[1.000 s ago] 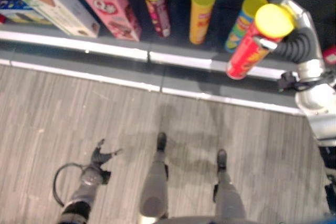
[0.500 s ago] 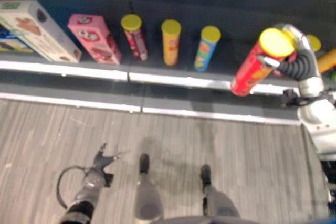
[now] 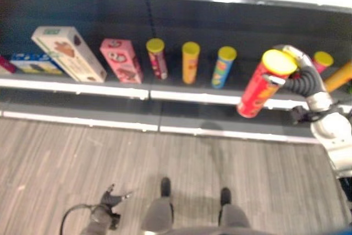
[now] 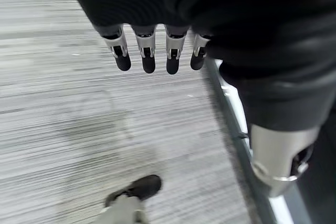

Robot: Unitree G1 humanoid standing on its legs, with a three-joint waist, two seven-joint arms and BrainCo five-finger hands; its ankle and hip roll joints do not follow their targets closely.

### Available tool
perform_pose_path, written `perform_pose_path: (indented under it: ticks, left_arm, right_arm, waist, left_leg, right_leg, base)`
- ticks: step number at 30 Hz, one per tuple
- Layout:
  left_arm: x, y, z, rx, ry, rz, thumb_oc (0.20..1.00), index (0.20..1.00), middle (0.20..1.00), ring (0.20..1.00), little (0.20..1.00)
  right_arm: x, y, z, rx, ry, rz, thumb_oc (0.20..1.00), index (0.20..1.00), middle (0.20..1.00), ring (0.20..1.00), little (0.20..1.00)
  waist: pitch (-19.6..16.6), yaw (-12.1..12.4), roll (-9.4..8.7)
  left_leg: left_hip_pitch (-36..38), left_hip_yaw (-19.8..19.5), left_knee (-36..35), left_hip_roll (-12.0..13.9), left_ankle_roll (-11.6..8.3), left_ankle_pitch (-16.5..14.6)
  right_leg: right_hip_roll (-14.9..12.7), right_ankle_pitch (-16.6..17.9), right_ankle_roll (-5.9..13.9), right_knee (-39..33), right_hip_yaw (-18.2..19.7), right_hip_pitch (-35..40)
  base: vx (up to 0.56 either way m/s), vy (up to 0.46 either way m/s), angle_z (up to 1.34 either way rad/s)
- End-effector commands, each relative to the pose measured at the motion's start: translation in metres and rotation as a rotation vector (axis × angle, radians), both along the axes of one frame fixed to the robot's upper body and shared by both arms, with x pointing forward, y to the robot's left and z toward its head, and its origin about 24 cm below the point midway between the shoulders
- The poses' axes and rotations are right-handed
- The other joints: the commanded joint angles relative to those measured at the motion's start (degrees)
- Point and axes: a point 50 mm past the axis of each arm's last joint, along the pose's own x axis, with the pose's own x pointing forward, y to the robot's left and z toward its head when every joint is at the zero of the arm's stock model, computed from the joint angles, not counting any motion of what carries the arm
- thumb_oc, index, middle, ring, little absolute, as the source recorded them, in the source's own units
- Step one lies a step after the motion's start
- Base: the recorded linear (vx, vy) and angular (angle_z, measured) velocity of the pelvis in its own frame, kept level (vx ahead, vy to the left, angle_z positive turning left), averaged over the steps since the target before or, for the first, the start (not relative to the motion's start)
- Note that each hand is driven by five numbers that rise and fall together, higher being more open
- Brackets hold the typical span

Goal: Put the goods on the table back onto the shelves and tidy them up.

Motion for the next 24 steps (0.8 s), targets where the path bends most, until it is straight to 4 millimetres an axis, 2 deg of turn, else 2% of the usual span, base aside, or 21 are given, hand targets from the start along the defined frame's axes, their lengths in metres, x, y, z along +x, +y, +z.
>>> perform_pose_path:
  ticks: [1,3,8,10,11,12,13,15,17,18,20,22,24]
  left_arm:
    - [0.008,0.004,0.006,0.010,-0.058,0.032,1.000,1.000,1.000,1.000,1.000]
    - [0.005,0.004,0.005,0.005,-0.055,0.057,1.000,1.000,1.000,1.000,1.000]
    - [-0.008,0.007,0.000,-0.014,-0.042,0.139,1.000,1.000,1.000,1.000,1.000]
    - [-0.008,0.008,0.001,-0.018,-0.063,0.166,1.000,1.000,1.000,1.000,1.000]
    - [-0.008,0.007,0.001,-0.019,-0.063,0.166,1.000,1.000,1.000,1.000,1.000]
    - [-0.005,0.006,0.003,-0.042,-0.088,0.166,1.000,1.000,1.000,1.000,1.000]
    - [-0.003,0.004,0.004,-0.042,-0.101,0.162,1.000,1.000,1.000,1.000,1.000]
    - [0.000,-0.005,0.001,-0.095,-0.134,0.210,1.000,1.000,1.000,1.000,1.000]
    - [0.000,-0.013,0.000,-0.110,-0.144,0.189,1.000,1.000,1.000,1.000,1.000]
    - [0.001,-0.016,0.001,-0.122,-0.146,0.172,1.000,1.000,1.000,1.000,1.000]
    - [0.000,-0.017,0.000,-0.140,-0.139,0.170,1.000,1.000,1.000,1.000,1.000]
    - [-0.002,-0.020,-0.002,-0.143,-0.116,0.148,1.000,1.000,1.000,1.000,1.000]
    - [-0.011,-0.019,-0.006,-0.123,-0.079,0.136,1.000,1.000,1.000,1.000,1.000]
  right_arm:
    - [0.002,0.015,0.032,0.023,-0.134,0.105,0.200,0.200,0.200,0.200,0.200]
    - [0.003,0.018,0.033,0.017,-0.131,0.119,0.200,0.200,0.200,0.200,0.200]
    - [0.001,0.021,0.040,-0.030,-0.138,0.137,0.200,0.200,0.200,0.200,0.200]
    - [0.002,0.025,0.042,-0.059,-0.130,0.161,0.200,0.200,0.200,0.200,0.200]
    - [0.003,0.025,0.042,-0.059,-0.130,0.162,0.200,0.200,0.200,0.200,0.200]
    - [-0.001,0.023,0.052,-0.084,-0.168,0.156,0.200,0.200,0.200,0.200,0.200]
    - [0.001,0.028,0.049,-0.081,-0.151,0.181,0.200,0.200,0.200,0.200,0.200]
    - [0.001,0.034,0.050,-0.106,-0.147,0.193,0.200,0.200,0.200,0.200,0.200]
    - [-0.001,0.034,0.048,-0.106,-0.146,0.197,0.200,0.200,0.200,0.200,0.200]
    - [-0.002,0.033,0.048,-0.120,-0.140,0.194,0.200,0.200,0.200,0.200,0.200]
    - [-0.005,0.032,0.047,-0.160,-0.133,0.182,0.200,0.200,0.200,0.200,0.200]
    - [-0.006,0.032,0.045,-0.168,-0.126,0.180,0.200,0.200,0.200,0.200,0.200]
    - [-0.003,0.036,0.046,-0.188,-0.141,0.187,0.200,0.200,0.200,0.200,0.200]
  waist:
    - [-1.25,1.18,2.47]
    - [-0.87,1.14,2.61]
    - [-0.70,1.44,1.54]
    - [-0.89,1.88,0.51]
    - [-0.83,1.97,0.67]
    - [-2.37,3.44,-0.81]
    - [-2.52,3.44,-1.01]
    - [-2.37,3.36,-0.12]
    - [-2.92,2.63,0.44]
    - [-3.35,2.49,0.49]
    - [-3.68,2.64,0.73]
    - [-3.53,2.84,1.39]
    - [-2.81,3.70,2.76]
  left_leg:
    - [6.48,-3.54,0.41,-0.20,-1.14,-9.77]
    - [8.38,-4.13,0.83,1.36,-2.10,-11.07]
    - [12.59,-5.18,1.38,6.71,-5.35,-13.45]
    - [15.22,-5.15,-0.31,10.77,-7.69,-12.85]
    - [15.52,-4.98,-0.56,10.96,-7.76,-12.81]
    - [16.43,-4.37,-1.12,12.63,-9.40,-12.48]
    - [16.65,-3.69,-1.73,14.80,-10.16,-10.33]
    - [13.47,-5.24,0.19,17.28,-11.20,-1.59]
    - [12.26,-3.46,1.18,17.95,-8.50,1.01]
    - [11.17,-2.32,1.71,17.01,-7.74,1.71]
    - [7.37,-1.33,1.93,11.94,-6.28,-2.15]
    - [2.85,-1.56,1.73,7.54,-5.94,-3.06]
    - [2.33,-2.18,0.57,5.84,-5.31,-3.30]
  right_leg:
    - [0.83,0.94,0.57,-4.61,-1.96,-5.28]
    - [-1.36,1.92,0.86,-6.71,-3.46,-6.26]
    - [-6.29,4.93,2.37,-9.48,-6.15,-7.74]
    - [-6.25,6.68,2.37,-8.23,-6.66,-8.79]
    - [-6.04,6.56,2.37,-8.10,-6.61,-8.76]
    - [-5.95,3.95,2.37,-7.53,-7.61,-6.19]
    - [-4.75,3.30,2.37,-3.97,-7.03,-5.90]
    - [-2.79,-0.56,1.88,-0.34,-6.10,-5.81]
    - [-1.35,-2.52,0.10,-0.46,-6.75,-4.29]
    - [-0.78,-2.81,-0.60,-0.79,-7.09,-3.80]
    - [0.02,-3.57,-1.33,-2.01,-7.84,-2.33]
    - [0.76,-3.53,-1.76,-3.07,-8.41,-1.37]
    - [1.99,-4.11,-1.78,-2.52,-8.56,-1.04]
  base:
    - [0.12,-0.208,-0.31]
    - [0.14,-0.274,-0.24]
    - [0.16,-0.452,0.23]
    - [0.13,-0.732,-0.06]
    - [0.15,-0.624,-0.16]
    - [0.15,-0.596,-0.13]
    - [0.15,-0.684,-0.03]
    - [0.03,-0.406,0.05]
    - [0.02,-0.333,0.31]
    - [0.03,-0.303,0.50]
    - [0.03,-0.266,0.81]
    - [0.02,-0.134,0.88]
    - [0.00,-0.016,0.30]
